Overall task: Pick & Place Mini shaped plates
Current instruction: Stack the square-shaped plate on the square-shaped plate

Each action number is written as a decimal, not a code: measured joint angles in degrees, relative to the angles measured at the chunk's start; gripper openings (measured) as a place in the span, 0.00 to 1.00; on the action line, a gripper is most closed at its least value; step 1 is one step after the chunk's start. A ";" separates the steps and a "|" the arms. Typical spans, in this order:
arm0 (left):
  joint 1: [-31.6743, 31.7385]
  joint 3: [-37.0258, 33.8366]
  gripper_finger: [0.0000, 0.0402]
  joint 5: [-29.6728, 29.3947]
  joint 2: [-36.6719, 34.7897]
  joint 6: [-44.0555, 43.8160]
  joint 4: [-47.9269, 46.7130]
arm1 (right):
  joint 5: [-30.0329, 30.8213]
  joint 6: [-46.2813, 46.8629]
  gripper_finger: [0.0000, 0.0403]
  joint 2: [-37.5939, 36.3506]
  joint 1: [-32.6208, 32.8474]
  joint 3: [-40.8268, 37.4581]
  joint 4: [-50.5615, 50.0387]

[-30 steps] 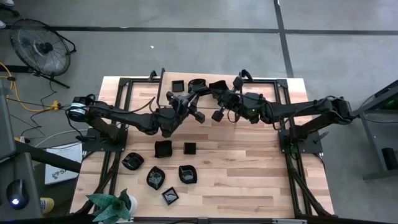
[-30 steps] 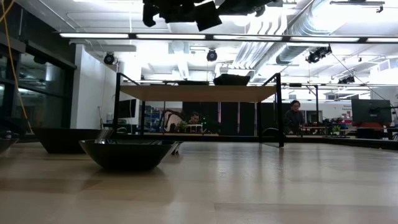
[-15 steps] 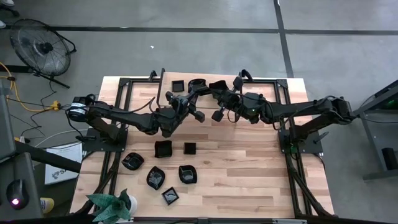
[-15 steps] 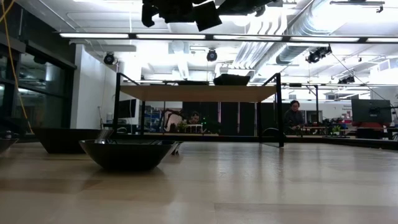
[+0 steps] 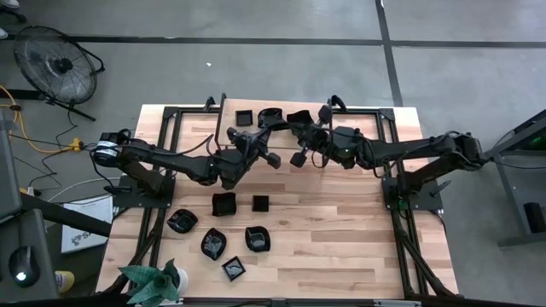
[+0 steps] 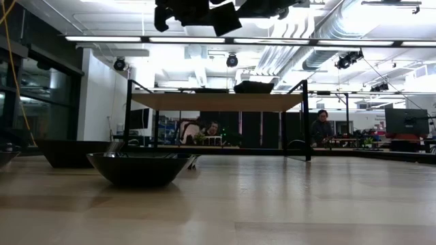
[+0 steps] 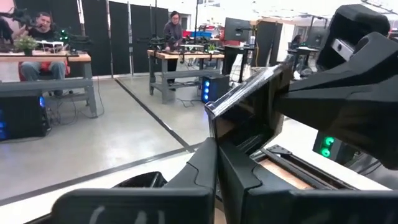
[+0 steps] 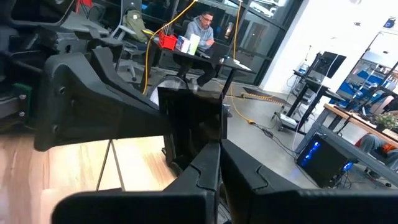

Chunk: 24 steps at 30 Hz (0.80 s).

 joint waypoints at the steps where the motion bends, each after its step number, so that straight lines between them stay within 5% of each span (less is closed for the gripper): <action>1: 0.00 0.01 0.00 -0.47 0.00 -0.07 -0.36 | 0.08 -0.02 0.03 0.00 0.00 -0.02 -0.12; 15: 0.51 0.00 0.00 -5.36 -1.83 0.52 -2.65 | 2.93 1.68 0.42 -1.91 -0.04 -0.02 -3.50; 24: 8.44 0.00 0.00 4.63 -15.05 -14.32 -26.23 | 2.84 8.07 0.50 -9.34 -3.85 -0.02 -13.87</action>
